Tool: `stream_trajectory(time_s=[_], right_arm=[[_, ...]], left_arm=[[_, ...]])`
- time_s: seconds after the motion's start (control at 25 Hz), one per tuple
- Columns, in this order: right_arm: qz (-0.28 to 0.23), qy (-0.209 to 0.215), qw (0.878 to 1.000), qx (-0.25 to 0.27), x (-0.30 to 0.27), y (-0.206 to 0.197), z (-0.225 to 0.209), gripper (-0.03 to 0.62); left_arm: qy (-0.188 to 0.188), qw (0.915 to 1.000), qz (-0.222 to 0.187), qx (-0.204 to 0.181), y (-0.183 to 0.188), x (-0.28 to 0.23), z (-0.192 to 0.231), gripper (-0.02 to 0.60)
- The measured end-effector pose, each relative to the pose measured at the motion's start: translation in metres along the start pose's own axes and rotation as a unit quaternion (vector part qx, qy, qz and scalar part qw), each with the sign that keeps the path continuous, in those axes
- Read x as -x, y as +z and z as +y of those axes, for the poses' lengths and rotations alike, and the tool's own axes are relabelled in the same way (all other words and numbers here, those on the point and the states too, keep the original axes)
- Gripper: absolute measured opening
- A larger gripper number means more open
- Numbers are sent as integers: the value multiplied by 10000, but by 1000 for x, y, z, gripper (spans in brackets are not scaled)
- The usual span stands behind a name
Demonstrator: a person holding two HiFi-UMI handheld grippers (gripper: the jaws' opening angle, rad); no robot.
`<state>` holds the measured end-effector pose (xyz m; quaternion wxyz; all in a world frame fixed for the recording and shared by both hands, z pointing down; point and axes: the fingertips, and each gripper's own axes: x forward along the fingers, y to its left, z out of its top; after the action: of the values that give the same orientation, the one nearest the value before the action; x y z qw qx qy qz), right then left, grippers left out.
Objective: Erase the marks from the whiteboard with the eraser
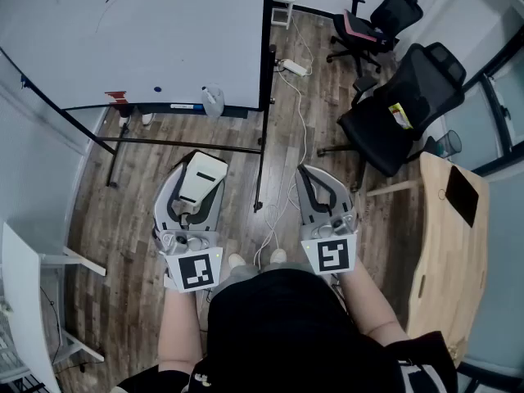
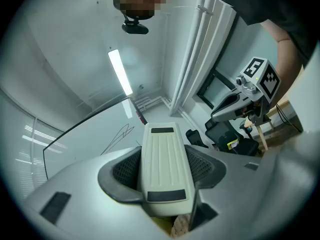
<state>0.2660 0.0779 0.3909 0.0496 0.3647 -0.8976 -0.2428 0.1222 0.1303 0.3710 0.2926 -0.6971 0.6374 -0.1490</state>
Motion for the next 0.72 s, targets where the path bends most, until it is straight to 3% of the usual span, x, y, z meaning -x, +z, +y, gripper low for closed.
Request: stream_trajectory(time_s=[0.2, 0.4, 0.72], right_arm=[[173, -9, 9998, 133, -21, 4, 15, 28], [-129, -317, 9988, -354, -44, 18, 23, 28], [-68, -495, 9981, -349, -78, 11, 14, 29]], left_arm=[[-44, 9999, -82, 76, -12, 2, 21, 267], [-150, 9995, -223, 138, -31, 2, 39, 267], [-311, 9990, -209, 229, -63, -29, 48, 267]])
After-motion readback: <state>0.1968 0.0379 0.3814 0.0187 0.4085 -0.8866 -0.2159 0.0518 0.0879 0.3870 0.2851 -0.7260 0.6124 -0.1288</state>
